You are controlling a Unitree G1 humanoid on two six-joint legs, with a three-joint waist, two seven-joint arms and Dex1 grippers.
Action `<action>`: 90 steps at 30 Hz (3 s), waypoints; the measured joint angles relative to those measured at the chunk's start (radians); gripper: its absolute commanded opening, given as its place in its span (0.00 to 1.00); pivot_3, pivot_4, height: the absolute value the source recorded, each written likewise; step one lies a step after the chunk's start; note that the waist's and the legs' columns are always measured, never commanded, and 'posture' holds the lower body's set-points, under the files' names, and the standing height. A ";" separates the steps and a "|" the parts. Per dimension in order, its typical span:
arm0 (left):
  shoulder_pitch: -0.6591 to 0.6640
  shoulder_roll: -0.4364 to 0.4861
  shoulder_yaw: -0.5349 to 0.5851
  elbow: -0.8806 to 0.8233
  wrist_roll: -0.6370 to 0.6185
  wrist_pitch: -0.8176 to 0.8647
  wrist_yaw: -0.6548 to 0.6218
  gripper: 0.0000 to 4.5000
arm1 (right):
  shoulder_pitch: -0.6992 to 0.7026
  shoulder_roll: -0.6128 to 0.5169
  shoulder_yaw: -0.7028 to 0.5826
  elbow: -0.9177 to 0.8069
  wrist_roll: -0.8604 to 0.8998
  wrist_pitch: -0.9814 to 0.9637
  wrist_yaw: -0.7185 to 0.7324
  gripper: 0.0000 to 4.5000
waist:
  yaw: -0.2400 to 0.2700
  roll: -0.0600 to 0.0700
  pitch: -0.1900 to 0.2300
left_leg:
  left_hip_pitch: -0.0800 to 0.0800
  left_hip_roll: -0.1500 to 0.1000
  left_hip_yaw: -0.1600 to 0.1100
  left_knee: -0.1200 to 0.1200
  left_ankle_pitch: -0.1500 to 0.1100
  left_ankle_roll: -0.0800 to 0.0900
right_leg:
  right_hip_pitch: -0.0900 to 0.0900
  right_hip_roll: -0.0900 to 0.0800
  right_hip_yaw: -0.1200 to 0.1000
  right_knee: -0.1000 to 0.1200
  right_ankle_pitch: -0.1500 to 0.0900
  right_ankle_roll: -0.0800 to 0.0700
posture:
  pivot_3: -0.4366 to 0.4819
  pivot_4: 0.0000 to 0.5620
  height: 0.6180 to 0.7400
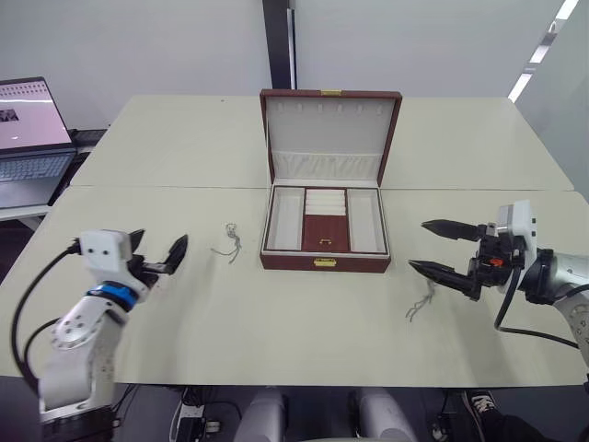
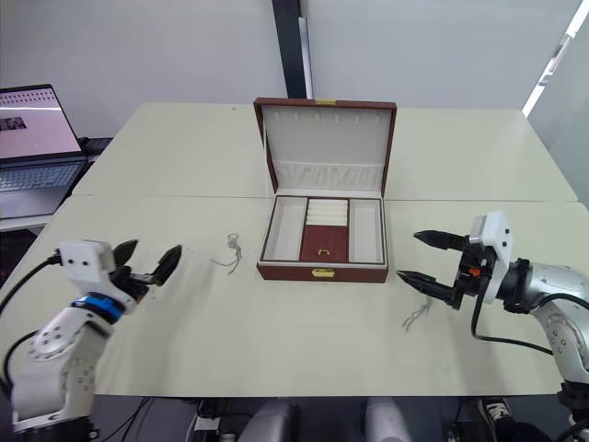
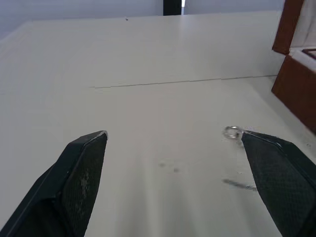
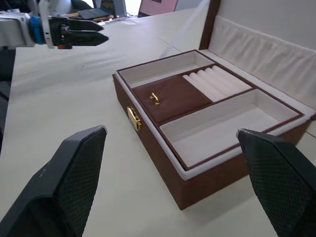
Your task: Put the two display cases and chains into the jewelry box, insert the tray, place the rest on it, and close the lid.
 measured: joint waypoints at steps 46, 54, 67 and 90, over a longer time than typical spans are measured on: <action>-0.208 -0.159 -0.189 0.221 0.223 0.071 0.250 0.87 | -0.013 0.009 0.055 -0.025 -0.037 -0.004 -0.006 1.00 | 0.001 0.000 -0.001 | 0.001 -0.001 0.000 0.000 0.000 0.000 | 0.001 0.000 0.000 0.000 0.000 0.000 | 0.48 0.27 1.00; -0.209 -0.161 -0.190 0.227 0.223 0.058 0.249 0.34 | -0.009 0.009 0.054 -0.029 -0.033 -0.001 -0.006 1.00 | 0.001 0.000 -0.001 | 0.001 -0.001 0.000 0.000 0.000 0.000 | 0.001 0.000 0.000 0.000 0.000 0.000 | 0.48 0.27 1.00; -0.215 -0.165 -0.188 0.236 0.223 0.045 0.254 0.00 | -0.015 0.011 0.054 -0.031 -0.018 0.010 -0.021 1.00 | 0.001 0.000 -0.001 | 0.001 -0.001 0.000 0.000 0.000 0.000 | 0.001 0.000 0.000 0.000 0.000 0.000 | 0.48 0.27 1.00; -0.173 -0.203 -0.211 -0.218 0.163 0.170 0.295 0.00 | -0.021 0.010 0.053 -0.040 -0.002 0.018 -0.025 1.00 | 0.001 0.000 0.000 | 0.000 0.000 0.000 0.000 0.000 0.000 | 0.000 0.001 0.000 0.000 0.000 0.000 | 0.48 0.27 1.00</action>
